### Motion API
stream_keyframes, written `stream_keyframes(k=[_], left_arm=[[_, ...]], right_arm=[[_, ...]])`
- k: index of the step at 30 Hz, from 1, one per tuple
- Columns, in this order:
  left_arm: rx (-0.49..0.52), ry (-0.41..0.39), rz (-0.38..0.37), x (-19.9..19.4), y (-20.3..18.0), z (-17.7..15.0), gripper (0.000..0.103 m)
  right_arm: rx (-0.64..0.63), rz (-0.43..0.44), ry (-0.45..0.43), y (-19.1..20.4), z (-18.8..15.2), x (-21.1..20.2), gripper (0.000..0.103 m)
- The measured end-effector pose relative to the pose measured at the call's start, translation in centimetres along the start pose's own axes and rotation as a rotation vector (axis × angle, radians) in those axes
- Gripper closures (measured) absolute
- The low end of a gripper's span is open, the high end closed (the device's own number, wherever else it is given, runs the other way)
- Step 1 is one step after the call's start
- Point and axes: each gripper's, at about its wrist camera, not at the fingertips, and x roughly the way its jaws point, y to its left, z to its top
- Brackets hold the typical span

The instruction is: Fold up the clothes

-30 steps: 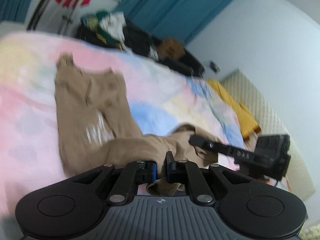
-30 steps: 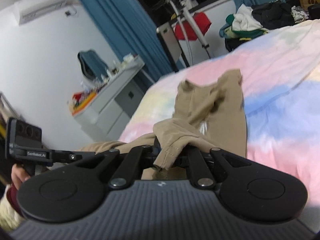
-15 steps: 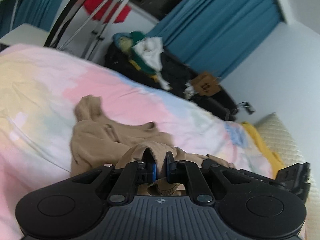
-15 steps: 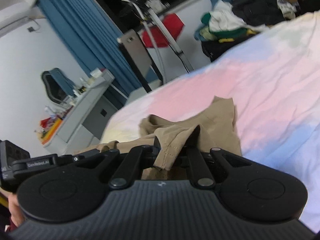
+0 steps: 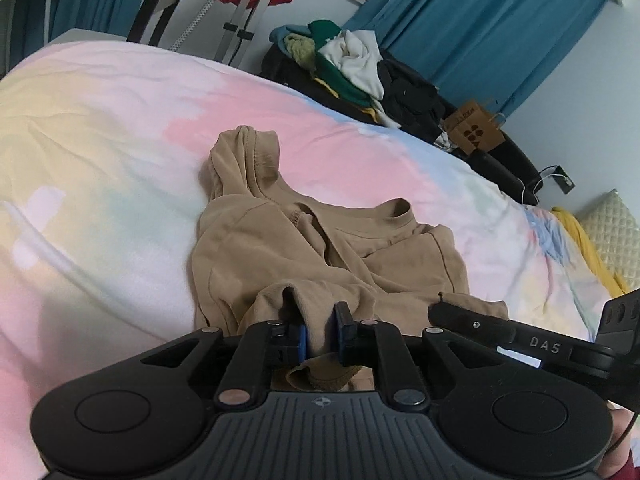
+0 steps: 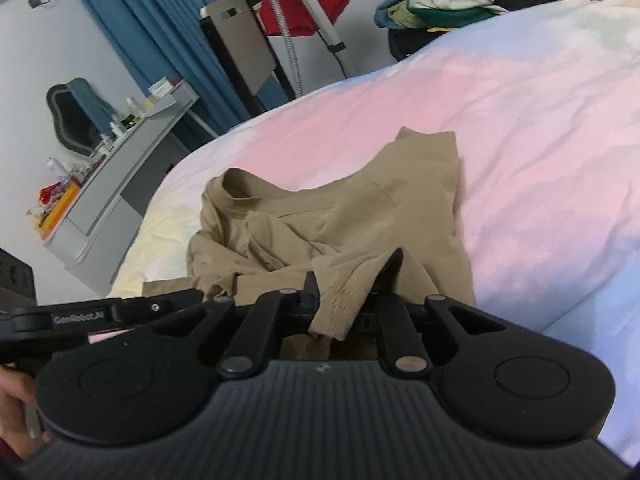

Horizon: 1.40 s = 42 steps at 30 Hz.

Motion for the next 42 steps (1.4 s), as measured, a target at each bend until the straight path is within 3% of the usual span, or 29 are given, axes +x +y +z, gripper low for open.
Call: stream_keyframes(k=[1,2,3,4,7,20,25,33,37,42], left_arm=[[0.008,-0.006,0.008,-0.4,-0.3,-0.2,0.08],[0.018,-0.013,0.017,-0.9,-0.7,-0.4,0.07],[0.032,-0.022,0.029,-1.4,-1.1,-0.7,0.06],[0.043,-0.032,0.04,-2.0,-1.6,-1.0,0.056],[0.075,-0.059,0.079,-3.9,-3.0,-2.3,0.044],[0.298,-0.184,0.151,-11.7,-9.0,-9.3,0.02],[0.278,-0.136,0.161,-11.6,-8.3,-11.5,0.02],[0.252,-0.139,0.153,-11.8,-7.8,-11.4,0.019],[0.161,-0.103,0.116,-11.7,-6.6,-11.2,0.019],[-0.194,0.045,-0.096,-10.8,-2.4,-11.5,0.019]], right_arm=[[-0.004,0.002,-0.012,0.2,0.0,-0.5,0.076],[-0.007,0.003,-0.025,0.4,0.0,-1.0,0.071],[-0.011,0.005,-0.037,0.6,0.1,-1.6,0.057],[-0.018,0.004,-0.047,0.8,-0.3,-2.3,0.044],[-0.04,0.002,-0.078,1.6,-1.3,-4.4,0.028],[-0.113,-0.038,-0.173,4.0,-7.1,-13.2,0.028],[-0.127,-0.071,-0.194,4.7,-8.8,-14.5,0.028],[-0.135,-0.099,-0.17,4.8,-8.9,-13.4,0.029],[-0.1,-0.085,-0.155,4.2,-9.0,-13.3,0.029],[0.016,-0.042,-0.126,3.2,-8.8,-13.6,0.029]])
